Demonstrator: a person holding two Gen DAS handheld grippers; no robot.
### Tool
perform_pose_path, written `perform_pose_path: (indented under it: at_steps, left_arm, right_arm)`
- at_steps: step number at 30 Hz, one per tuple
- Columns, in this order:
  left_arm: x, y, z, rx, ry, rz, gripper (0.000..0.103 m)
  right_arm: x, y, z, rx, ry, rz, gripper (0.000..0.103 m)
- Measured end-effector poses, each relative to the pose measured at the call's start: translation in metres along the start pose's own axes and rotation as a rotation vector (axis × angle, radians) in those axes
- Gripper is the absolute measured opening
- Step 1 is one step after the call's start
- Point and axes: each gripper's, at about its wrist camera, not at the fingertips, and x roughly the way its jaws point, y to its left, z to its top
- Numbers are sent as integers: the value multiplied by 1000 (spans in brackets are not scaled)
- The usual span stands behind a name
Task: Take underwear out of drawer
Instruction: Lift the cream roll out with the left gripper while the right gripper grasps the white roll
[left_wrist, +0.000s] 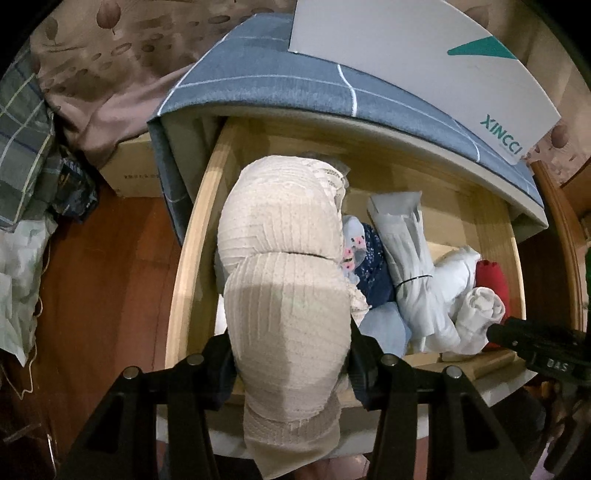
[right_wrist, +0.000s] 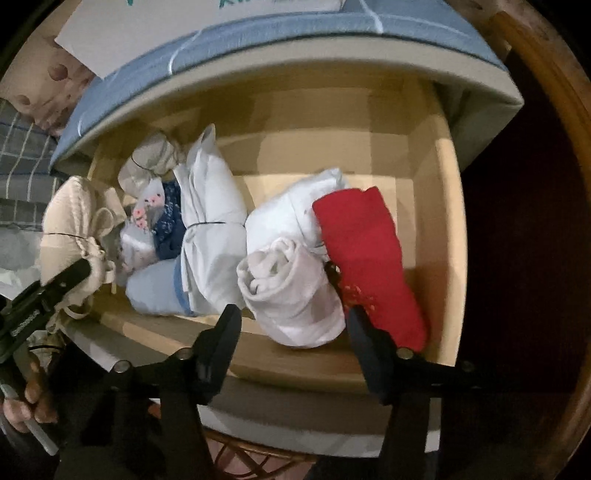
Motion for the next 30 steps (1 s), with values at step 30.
perform_pose_path:
  at_steps: [30]
  left_arm:
    - [-7,-4,-12,37,-64,-48,50]
  right_arm:
    - [68,20,12,-116,63,-146,46]
